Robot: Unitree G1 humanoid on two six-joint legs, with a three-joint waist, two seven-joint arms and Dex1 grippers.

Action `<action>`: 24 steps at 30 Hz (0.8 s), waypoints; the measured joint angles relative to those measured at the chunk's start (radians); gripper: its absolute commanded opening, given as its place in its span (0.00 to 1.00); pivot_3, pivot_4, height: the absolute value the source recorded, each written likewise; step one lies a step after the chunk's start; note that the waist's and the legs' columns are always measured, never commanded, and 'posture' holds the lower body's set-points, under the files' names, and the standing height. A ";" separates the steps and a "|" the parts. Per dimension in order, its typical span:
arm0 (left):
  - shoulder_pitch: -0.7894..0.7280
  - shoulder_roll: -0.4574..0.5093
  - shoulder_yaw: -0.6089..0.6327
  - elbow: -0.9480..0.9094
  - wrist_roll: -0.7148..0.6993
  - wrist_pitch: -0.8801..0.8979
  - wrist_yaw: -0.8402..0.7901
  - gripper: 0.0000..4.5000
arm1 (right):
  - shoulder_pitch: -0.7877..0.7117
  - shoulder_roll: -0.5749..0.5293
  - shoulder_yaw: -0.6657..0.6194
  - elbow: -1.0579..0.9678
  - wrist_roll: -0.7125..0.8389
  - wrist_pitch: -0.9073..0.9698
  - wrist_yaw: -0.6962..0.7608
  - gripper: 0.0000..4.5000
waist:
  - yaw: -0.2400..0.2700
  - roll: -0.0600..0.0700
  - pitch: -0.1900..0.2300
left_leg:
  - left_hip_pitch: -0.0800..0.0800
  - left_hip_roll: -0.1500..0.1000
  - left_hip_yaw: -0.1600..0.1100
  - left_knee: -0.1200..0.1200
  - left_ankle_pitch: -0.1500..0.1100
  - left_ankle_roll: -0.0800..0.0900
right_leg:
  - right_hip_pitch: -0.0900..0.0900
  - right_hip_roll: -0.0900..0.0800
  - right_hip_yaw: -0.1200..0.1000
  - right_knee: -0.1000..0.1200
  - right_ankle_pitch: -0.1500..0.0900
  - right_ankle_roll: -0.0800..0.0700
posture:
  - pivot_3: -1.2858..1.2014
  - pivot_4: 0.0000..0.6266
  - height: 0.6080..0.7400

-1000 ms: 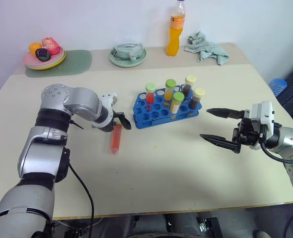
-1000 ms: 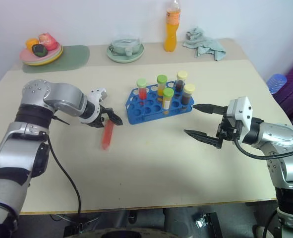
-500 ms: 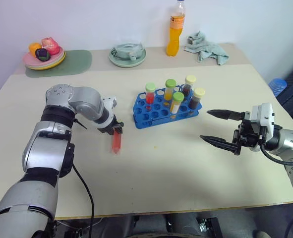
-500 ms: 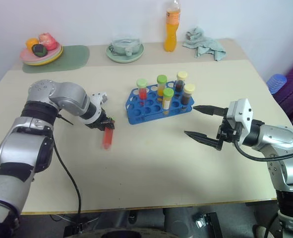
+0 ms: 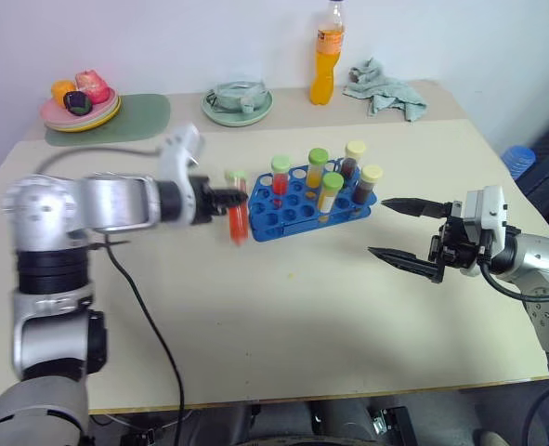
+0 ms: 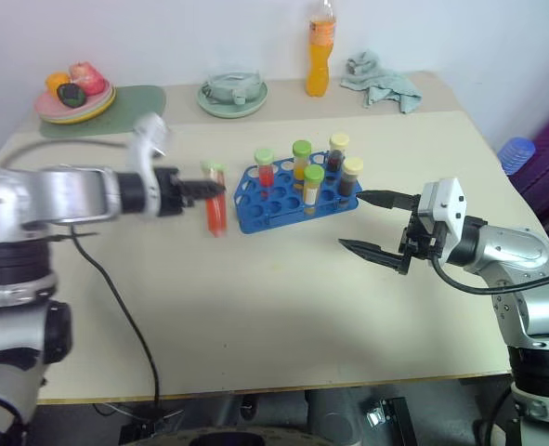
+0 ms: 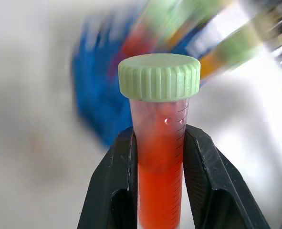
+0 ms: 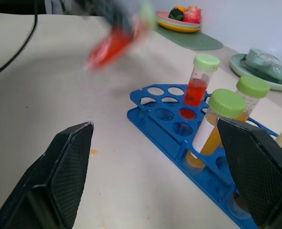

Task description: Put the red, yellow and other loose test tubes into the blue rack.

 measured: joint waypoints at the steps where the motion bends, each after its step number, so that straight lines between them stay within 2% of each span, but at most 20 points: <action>1: 0.021 0.017 -0.005 -0.037 0.067 -0.034 -0.096 0.16 | 0.005 0.000 0.000 0.000 0.000 0.003 -0.003 0.94 | 0.002 0.001 -0.001 | 0.000 0.000 0.000 0.000 -0.001 0.002 | 0.000 0.000 0.001 0.000 -0.001 -0.001 | 0.52 0.24 1.00; 4: 0.089 0.020 -0.069 -0.107 0.302 -0.210 -0.379 0.16 | 0.034 0.000 -0.004 -0.018 0.003 0.018 -0.027 0.94 | 0.012 -0.001 0.000 | -0.001 0.000 0.000 0.001 -0.002 0.004 | 0.001 0.000 0.000 -0.001 -0.002 -0.003 | 0.52 0.24 1.00; 6: 0.113 0.011 -0.141 -0.134 0.492 -0.388 -0.548 0.16 | 0.065 0.005 -0.023 -0.052 0.013 0.033 -0.054 0.94 | 0.020 0.000 0.000 | -0.001 0.001 0.000 0.001 -0.003 0.005 | 0.002 -0.001 0.000 -0.006 -0.002 -0.004 | 0.52 0.24 1.00; 8: 0.124 -0.050 -0.202 -0.120 0.673 -0.590 -0.663 0.16 | 0.102 0.016 -0.041 -0.086 0.014 0.035 -0.085 0.94 | 0.031 0.000 0.000 | -0.001 0.001 0.000 0.000 -0.003 0.006 | 0.004 -0.001 0.000 -0.010 -0.002 -0.004 | 0.52 0.24 1.00; 11: 0.124 -0.125 -0.293 -0.040 0.879 -0.796 -0.783 0.16 | 0.150 0.032 -0.054 -0.140 0.014 0.037 -0.122 0.94 | 0.031 0.000 0.000 | -0.002 0.001 0.000 0.001 -0.005 0.008 | 0.005 -0.001 0.000 -0.014 -0.001 -0.003 | 0.52 0.24 1.00; 17: 0.110 -0.260 -0.373 0.245 1.116 -1.120 -1.035 0.16 | 0.238 0.047 -0.074 -0.200 -0.033 0.040 -0.224 0.94 | 0.027 -0.001 0.000 | -0.002 0.001 0.000 0.000 -0.005 0.009 | 0.005 0.000 0.000 -0.015 0.001 0.000 | 0.52 0.24 1.00; 21: 0.108 -0.340 -0.378 0.383 1.193 -1.272 -1.142 0.16 | 0.261 0.061 -0.073 -0.233 -0.060 0.040 -0.280 0.94 | 0.029 -0.001 0.001 | -0.002 0.001 -0.001 0.001 -0.005 0.009 | 0.005 0.000 -0.001 -0.014 0.001 0.001 | 0.52 0.24 1.00; 24: 0.107 -0.383 -0.372 0.437 1.212 -1.313 -1.184 0.16 | 0.270 0.070 -0.072 -0.256 -0.068 0.042 -0.307 0.94 | 0.029 -0.001 0.001 | -0.002 0.001 -0.001 0.001 -0.005 0.009 | 0.005 0.000 -0.001 -0.014 0.001 0.001 | 0.52 0.24 1.00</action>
